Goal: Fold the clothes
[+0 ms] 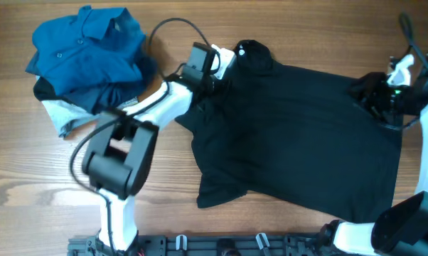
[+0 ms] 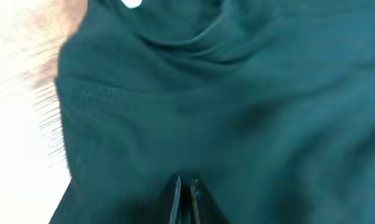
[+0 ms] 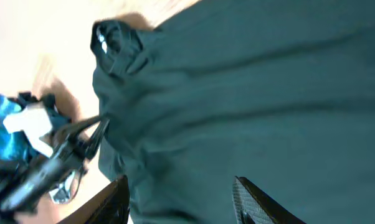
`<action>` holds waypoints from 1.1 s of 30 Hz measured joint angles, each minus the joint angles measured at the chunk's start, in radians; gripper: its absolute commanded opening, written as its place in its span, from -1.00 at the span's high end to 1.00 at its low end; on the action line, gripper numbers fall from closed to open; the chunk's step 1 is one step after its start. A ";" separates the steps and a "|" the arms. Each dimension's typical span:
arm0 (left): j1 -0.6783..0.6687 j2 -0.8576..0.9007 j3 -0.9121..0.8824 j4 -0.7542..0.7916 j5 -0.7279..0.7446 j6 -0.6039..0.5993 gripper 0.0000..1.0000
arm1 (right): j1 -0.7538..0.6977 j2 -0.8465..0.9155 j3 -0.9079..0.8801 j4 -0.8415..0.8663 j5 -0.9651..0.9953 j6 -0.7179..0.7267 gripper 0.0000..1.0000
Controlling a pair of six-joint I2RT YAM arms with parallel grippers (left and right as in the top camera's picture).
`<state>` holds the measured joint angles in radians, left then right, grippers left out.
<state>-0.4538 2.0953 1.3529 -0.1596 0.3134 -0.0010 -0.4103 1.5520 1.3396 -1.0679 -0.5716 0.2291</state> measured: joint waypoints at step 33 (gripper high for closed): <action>0.226 -0.413 0.131 -0.541 -0.330 -0.122 -0.99 | 0.022 0.135 -0.269 0.018 0.392 0.112 -0.61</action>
<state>-0.2276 1.6821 1.4837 -0.7002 -0.0166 -0.1226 -0.3885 1.6867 1.0710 -1.0496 -0.1795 0.3412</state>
